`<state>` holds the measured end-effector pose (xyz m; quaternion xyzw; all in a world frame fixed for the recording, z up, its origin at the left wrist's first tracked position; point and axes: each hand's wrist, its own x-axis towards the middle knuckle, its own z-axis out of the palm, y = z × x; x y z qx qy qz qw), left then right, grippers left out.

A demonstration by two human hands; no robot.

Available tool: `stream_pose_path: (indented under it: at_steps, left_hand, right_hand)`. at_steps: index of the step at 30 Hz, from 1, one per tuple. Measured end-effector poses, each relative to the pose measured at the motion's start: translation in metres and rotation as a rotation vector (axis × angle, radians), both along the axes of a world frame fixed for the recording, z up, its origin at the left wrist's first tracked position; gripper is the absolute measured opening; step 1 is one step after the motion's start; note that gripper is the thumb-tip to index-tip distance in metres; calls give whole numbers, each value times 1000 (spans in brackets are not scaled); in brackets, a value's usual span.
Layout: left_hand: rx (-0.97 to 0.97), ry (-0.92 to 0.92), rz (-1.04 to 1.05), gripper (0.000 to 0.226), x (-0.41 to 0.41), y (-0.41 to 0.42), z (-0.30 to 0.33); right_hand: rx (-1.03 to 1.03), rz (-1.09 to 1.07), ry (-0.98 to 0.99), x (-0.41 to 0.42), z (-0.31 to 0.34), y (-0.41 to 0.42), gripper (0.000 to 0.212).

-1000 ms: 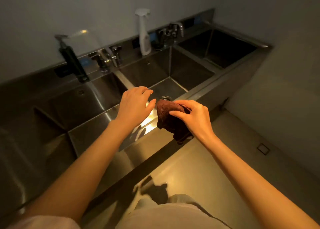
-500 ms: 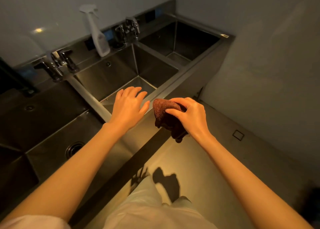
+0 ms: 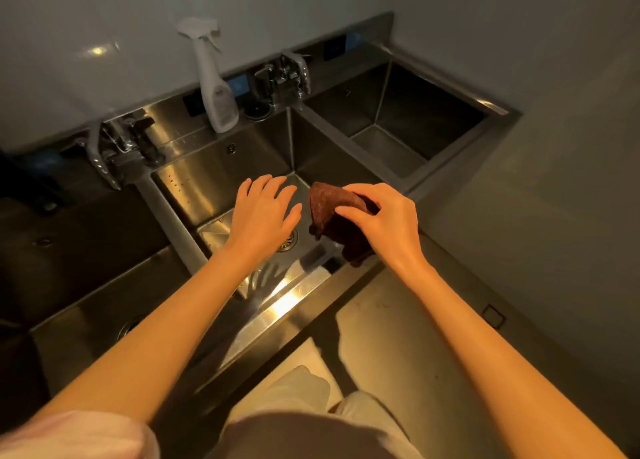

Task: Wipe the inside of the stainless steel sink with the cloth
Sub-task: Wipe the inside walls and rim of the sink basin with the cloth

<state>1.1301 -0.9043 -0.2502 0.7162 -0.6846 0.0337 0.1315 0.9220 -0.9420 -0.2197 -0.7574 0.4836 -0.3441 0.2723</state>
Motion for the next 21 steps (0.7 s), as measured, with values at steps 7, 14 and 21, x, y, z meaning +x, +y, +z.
stream_pose_path:
  at_steps: [7, 14, 21]
  left_hand:
    - [56, 8, 128, 51, 43, -20, -19]
    - [140, 15, 304, 53, 71, -17, -51]
    - [245, -3, 483, 40, 77, -31, -71]
  right_hand:
    - [116, 114, 5, 49, -11, -55, 31]
    - [222, 304, 27, 98, -43, -106, 28]
    - [367, 475, 38, 143, -81, -164, 29]
